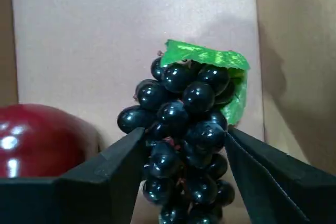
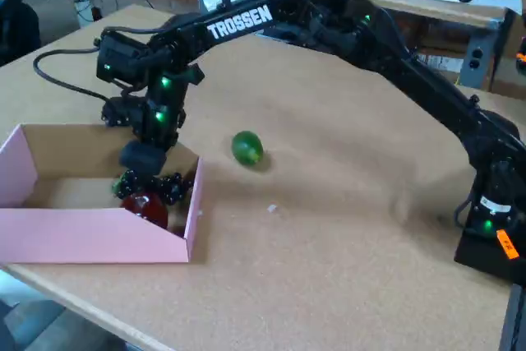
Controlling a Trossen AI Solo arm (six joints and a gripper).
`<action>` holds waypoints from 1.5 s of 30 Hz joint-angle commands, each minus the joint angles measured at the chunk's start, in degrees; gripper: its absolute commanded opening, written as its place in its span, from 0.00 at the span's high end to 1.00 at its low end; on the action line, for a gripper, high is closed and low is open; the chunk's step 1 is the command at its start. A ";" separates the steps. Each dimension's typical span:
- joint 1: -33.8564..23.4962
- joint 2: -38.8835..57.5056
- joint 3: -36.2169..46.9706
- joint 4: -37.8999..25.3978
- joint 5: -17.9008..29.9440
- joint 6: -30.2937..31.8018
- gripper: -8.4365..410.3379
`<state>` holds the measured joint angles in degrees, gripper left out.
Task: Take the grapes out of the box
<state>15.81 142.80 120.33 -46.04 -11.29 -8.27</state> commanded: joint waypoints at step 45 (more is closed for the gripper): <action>0.22 -0.11 -3.98 2.95 0.33 -0.83 0.91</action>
<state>15.90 142.76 116.05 -43.00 -12.25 -9.06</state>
